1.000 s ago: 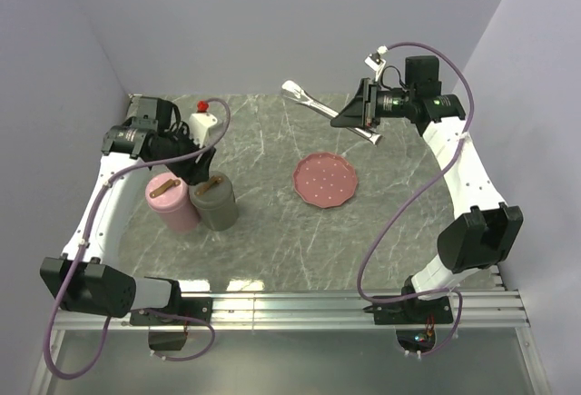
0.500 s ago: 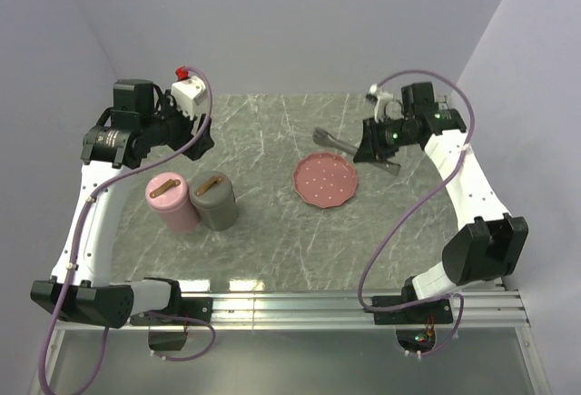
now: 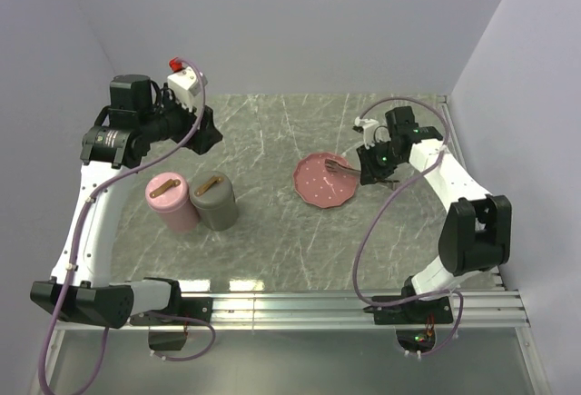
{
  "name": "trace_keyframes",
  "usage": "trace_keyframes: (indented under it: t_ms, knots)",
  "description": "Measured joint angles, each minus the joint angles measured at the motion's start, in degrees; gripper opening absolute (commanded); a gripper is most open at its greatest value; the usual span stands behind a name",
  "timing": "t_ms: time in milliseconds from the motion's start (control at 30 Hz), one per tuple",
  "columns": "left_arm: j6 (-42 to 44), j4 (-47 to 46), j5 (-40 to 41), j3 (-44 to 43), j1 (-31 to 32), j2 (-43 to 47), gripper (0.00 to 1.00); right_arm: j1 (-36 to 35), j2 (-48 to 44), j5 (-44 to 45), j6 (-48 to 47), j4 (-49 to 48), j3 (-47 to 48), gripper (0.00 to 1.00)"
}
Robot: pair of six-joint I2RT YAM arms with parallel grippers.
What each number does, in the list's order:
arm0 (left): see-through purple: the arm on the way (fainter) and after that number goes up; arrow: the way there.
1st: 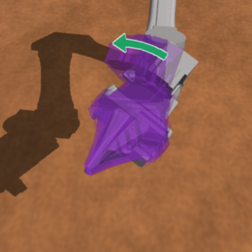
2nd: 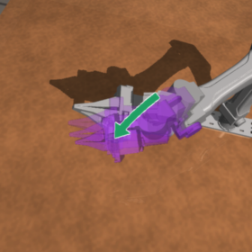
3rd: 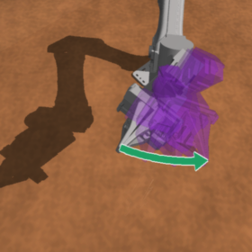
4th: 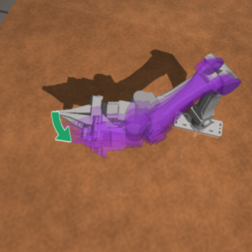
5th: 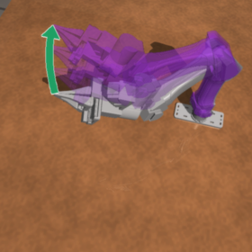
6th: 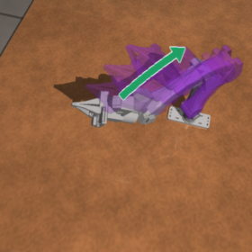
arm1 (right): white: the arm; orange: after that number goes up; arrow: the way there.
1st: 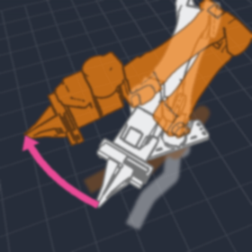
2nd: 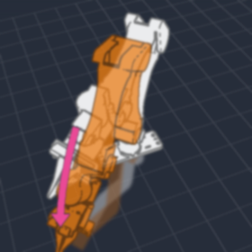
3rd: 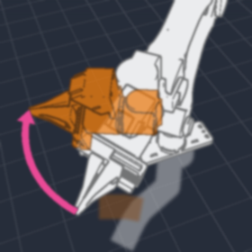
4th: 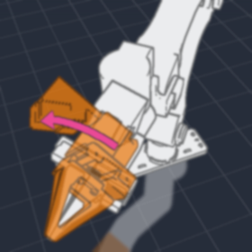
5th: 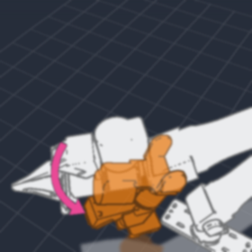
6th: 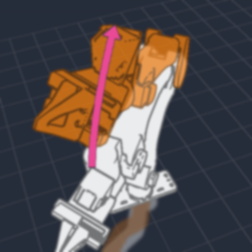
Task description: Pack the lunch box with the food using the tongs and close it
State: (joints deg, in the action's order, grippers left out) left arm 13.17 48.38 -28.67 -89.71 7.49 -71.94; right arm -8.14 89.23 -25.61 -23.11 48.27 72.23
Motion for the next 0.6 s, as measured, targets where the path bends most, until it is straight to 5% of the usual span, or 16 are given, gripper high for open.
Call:
trace_keyframes:
  t_ms: [33,67,600]
  knots:
    - [-0.46,-0.33,-0.04,0.02,0.0,0.04,0.97,-0.35,0.61,0.26,-0.24,-0.96,-0.42,0.21]
    - [-0.79,-0.76,-0.11,0.09,0.0,0.11,0.99,-0.72,1.22,0.59,-0.42,-1.44,-0.61,0.22]
    - [-4.04,-2.8,-1.73,2.03,-0.92,1.77,0.99,-9.38,7.21,7.26,-4.28,-9.31,-3.23,0.34]
